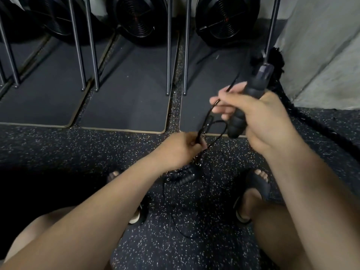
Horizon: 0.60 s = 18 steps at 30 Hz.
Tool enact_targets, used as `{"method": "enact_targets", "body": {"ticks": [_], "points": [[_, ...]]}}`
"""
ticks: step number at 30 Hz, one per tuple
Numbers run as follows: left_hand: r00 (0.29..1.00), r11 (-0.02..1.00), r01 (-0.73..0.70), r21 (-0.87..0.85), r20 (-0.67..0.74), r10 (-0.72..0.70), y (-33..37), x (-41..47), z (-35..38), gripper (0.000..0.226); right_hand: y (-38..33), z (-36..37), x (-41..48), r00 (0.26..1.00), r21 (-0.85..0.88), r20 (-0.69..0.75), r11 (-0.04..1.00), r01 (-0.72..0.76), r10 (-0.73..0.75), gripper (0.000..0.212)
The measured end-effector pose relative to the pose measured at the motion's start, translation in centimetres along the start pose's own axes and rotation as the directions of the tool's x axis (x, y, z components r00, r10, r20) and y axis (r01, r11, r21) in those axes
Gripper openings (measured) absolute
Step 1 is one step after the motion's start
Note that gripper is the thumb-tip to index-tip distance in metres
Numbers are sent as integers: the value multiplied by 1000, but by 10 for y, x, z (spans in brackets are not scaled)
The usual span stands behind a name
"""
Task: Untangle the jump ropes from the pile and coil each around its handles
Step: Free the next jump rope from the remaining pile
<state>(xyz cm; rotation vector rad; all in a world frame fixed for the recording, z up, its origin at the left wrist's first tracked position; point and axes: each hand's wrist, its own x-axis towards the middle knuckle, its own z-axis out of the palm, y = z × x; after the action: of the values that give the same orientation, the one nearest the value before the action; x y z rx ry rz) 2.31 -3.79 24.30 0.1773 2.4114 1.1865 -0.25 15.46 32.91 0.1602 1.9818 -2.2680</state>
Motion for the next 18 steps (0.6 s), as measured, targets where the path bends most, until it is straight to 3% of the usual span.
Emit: {"method": "enact_targets", "body": {"ticks": [4, 8, 13, 18], "points": [[998, 989, -53, 135, -37, 58, 0, 1, 1, 24, -4, -8, 4, 998, 76, -56, 997, -17, 21, 7], [992, 987, -116, 112, -41, 121, 6, -1, 0, 23, -3, -13, 7, 998, 97, -19, 994, -55, 57, 5], [970, 974, -202, 106, -114, 213, 13, -1, -7, 21, 14, -5, 1, 985, -115, 97, 984, -134, 146, 7], [942, 958, -238, 162, -201, 268, 12, -2, -26, 25, 23, -3, 4, 997, -319, -75, 948, 6, -31, 15]]}}
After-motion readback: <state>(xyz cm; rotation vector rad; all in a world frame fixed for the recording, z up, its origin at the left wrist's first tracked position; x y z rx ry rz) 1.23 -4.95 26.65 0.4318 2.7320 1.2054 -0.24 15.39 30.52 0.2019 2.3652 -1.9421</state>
